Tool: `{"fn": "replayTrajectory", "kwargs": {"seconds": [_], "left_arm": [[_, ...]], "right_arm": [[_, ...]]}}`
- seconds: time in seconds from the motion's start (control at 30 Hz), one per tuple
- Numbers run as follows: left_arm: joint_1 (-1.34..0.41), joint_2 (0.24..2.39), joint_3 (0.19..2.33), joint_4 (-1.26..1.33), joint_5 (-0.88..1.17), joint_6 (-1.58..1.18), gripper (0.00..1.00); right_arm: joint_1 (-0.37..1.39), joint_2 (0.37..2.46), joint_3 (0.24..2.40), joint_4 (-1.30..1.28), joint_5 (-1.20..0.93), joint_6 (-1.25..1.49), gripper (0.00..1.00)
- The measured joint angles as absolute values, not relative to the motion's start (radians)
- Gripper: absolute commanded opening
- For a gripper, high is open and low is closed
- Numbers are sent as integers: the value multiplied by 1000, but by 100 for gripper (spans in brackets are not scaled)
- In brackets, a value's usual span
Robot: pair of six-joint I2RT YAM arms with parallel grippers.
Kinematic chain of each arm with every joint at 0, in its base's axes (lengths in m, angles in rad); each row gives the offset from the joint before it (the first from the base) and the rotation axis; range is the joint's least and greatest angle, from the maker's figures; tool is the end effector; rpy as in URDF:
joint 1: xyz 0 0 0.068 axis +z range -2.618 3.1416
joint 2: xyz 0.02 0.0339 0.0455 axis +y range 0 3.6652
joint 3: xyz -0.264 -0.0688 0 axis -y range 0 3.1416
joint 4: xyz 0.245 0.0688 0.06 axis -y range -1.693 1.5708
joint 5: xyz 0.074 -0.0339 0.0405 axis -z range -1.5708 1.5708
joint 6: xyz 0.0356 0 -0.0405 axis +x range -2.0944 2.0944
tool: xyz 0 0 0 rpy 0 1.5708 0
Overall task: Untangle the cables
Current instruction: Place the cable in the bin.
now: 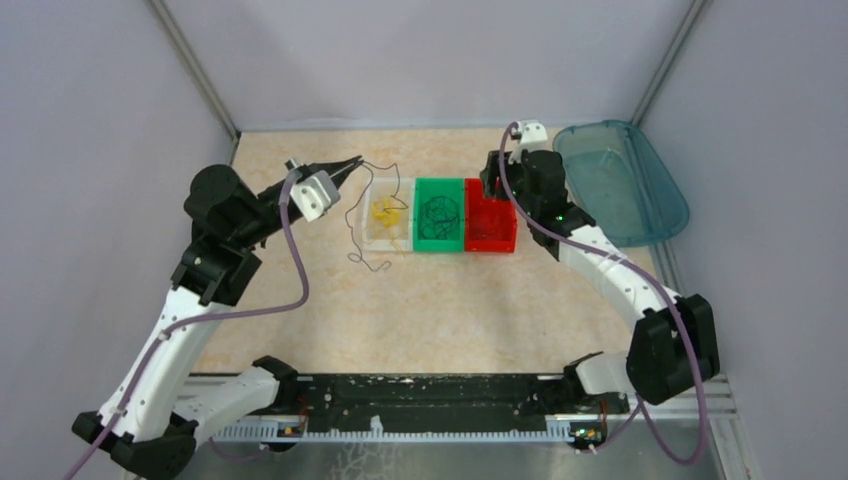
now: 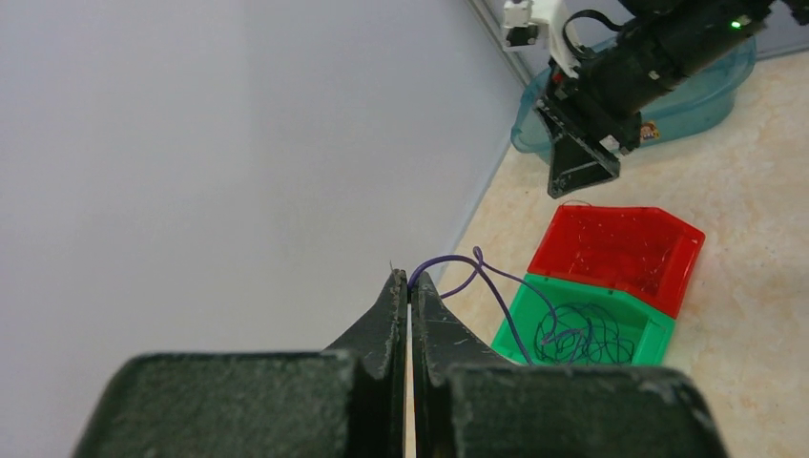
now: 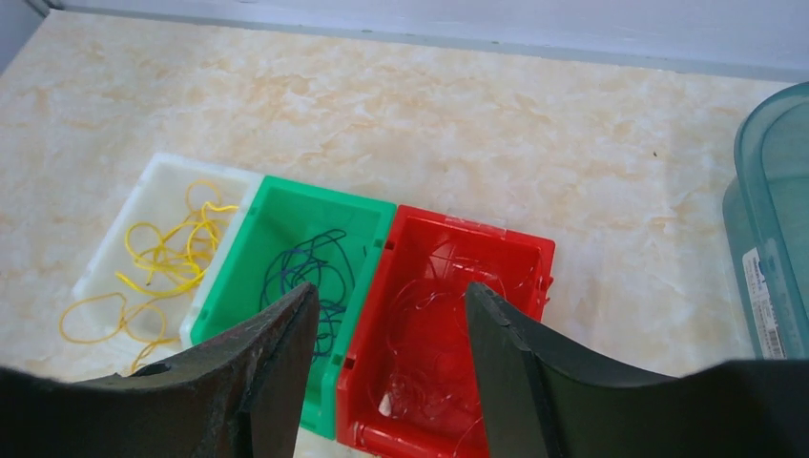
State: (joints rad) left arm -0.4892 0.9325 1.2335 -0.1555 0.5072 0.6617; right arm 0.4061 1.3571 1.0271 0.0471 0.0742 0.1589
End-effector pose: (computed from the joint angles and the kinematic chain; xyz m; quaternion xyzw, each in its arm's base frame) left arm 0.1533 -0.1012 0.4707 0.5037 0.4277 -0.1003 0.7438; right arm 0.2954 0.1241 0.3183 -0.0764 0.7958 0.1388 0.5844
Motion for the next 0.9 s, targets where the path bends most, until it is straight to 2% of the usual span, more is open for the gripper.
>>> {"fn": "replayTrajectory", "kwargs": {"seconds": [0.5, 0.9], "left_arm": [[-490, 1285, 1250, 94, 487, 560, 0], [-527, 1485, 1298, 213, 442, 580, 0]], "right_arm": [[389, 1090, 832, 91, 66, 245, 59], [340, 1058, 797, 88, 64, 294, 54]]}}
